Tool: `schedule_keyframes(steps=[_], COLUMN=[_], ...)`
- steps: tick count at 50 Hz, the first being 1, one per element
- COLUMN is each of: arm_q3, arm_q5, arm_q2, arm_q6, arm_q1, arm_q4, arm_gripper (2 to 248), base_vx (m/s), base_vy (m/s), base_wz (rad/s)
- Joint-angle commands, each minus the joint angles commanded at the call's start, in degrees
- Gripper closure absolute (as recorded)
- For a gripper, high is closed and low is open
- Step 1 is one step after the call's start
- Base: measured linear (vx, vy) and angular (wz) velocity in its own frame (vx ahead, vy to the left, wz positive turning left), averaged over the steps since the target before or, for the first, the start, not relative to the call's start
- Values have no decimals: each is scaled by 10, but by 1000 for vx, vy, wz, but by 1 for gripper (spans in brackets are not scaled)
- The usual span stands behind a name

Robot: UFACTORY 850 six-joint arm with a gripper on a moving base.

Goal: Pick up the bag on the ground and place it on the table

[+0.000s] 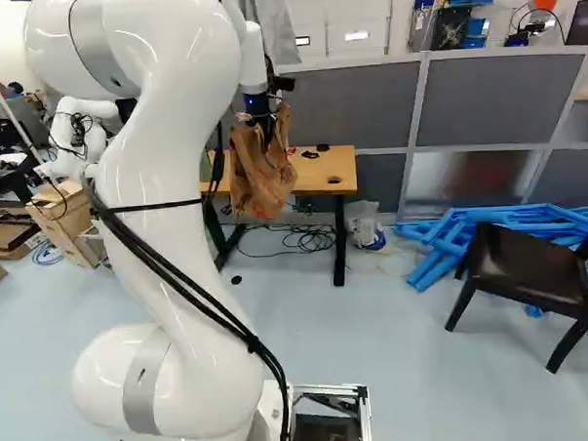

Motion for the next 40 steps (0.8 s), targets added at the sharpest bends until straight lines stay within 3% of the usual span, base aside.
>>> schedule_keyframes(steps=[40], arm_q3=[0], arm_q5=[0], arm_q2=[0], arm_q6=[0], arm_q1=[0], arm_q4=[0], arm_gripper=[229], base_vx=[133], base_vy=[-81], base_wz=[1])
